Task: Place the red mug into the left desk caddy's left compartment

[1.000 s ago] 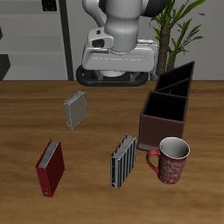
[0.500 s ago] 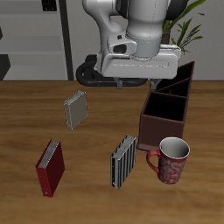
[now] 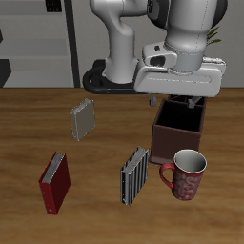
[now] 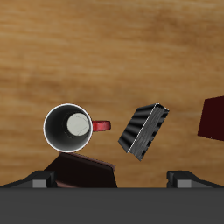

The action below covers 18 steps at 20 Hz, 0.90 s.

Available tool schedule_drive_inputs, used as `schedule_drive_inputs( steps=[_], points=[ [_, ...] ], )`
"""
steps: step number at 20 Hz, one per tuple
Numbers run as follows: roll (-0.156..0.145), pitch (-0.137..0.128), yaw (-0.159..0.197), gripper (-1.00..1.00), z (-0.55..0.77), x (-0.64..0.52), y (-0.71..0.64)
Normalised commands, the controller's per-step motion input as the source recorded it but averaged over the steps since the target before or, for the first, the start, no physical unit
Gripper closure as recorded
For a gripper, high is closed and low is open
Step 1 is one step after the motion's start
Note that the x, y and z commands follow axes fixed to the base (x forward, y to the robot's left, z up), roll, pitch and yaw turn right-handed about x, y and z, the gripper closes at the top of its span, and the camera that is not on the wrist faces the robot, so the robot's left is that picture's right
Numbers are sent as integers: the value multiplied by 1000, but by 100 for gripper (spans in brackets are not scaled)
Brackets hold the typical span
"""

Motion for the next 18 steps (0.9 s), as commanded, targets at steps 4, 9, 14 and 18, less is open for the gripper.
schedule_drive_inputs(
  steps=[4,9,14,18],
  points=[
    [-12,-3,4,-100,-194,302,495],
    [-17,30,-42,-100,-258,155,432],
    [-18,5,-4,-100,-209,126,255],
    [-13,16,-2,-100,-309,104,167]
  ],
)
